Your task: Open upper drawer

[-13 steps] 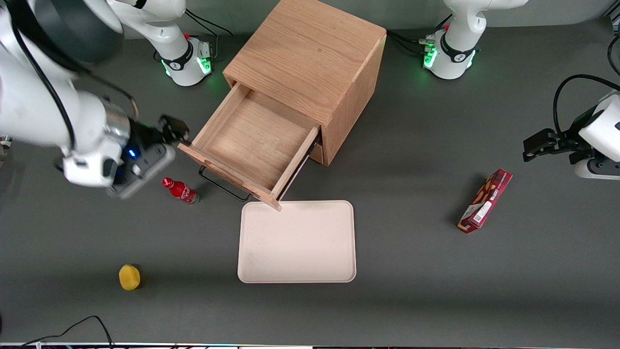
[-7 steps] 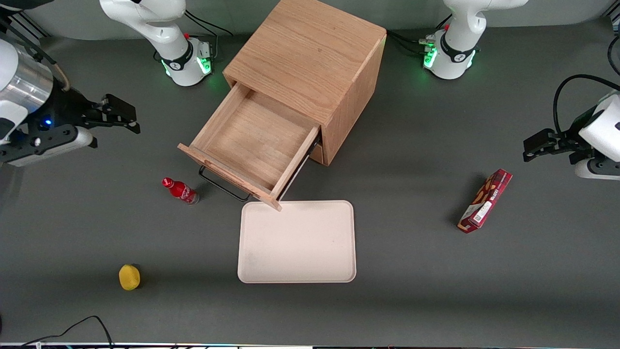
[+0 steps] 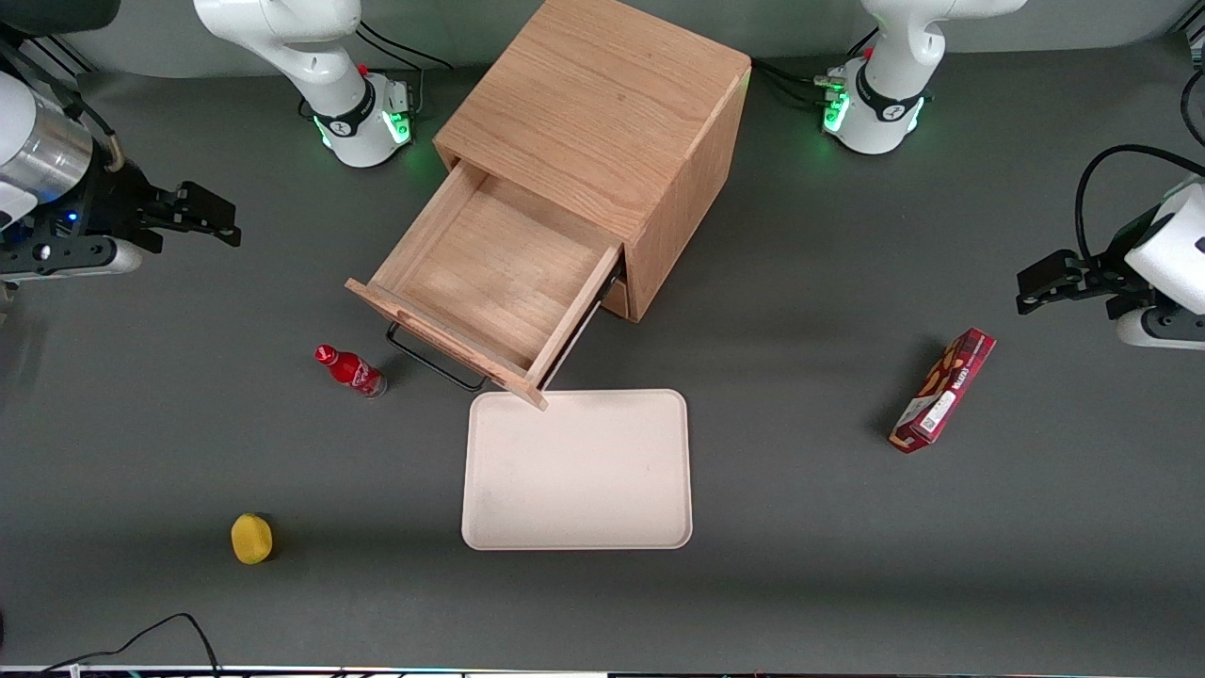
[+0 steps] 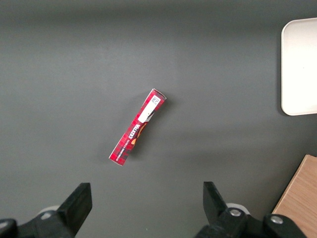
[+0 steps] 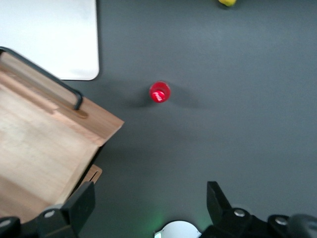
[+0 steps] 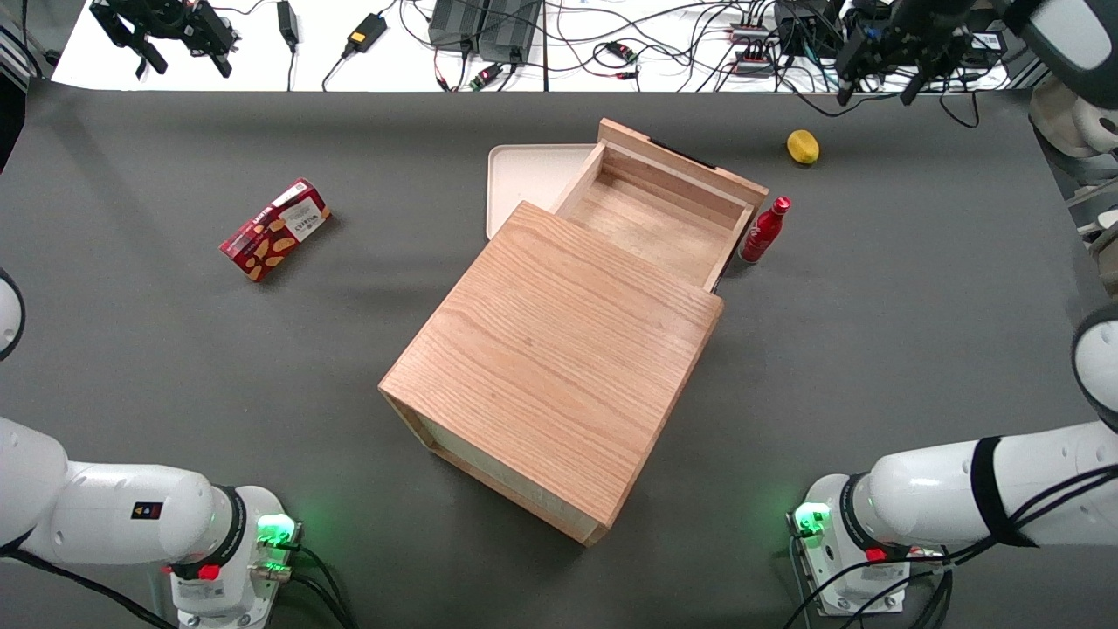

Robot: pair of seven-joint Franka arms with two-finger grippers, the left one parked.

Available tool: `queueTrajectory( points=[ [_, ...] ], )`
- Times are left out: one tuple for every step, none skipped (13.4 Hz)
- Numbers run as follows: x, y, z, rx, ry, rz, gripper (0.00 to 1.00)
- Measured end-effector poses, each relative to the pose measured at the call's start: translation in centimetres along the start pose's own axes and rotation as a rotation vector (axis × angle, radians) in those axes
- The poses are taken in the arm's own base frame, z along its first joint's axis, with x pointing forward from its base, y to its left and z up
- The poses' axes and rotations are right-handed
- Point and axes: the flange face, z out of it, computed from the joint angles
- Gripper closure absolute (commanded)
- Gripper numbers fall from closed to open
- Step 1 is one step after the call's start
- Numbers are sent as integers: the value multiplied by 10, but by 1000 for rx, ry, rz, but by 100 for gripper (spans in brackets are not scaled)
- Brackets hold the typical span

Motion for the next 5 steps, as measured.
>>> queueTrajectory(
  points=[
    [-3, 3, 5, -10, 4, 5, 0],
    [-5, 4, 5, -30, 13, 4, 0],
    [-5, 4, 3, -42, 25, 3, 0],
    [-4, 4, 2, -44, 34, 2, 0],
    [-3, 4, -1, -45, 42, 2, 0]
  ],
)
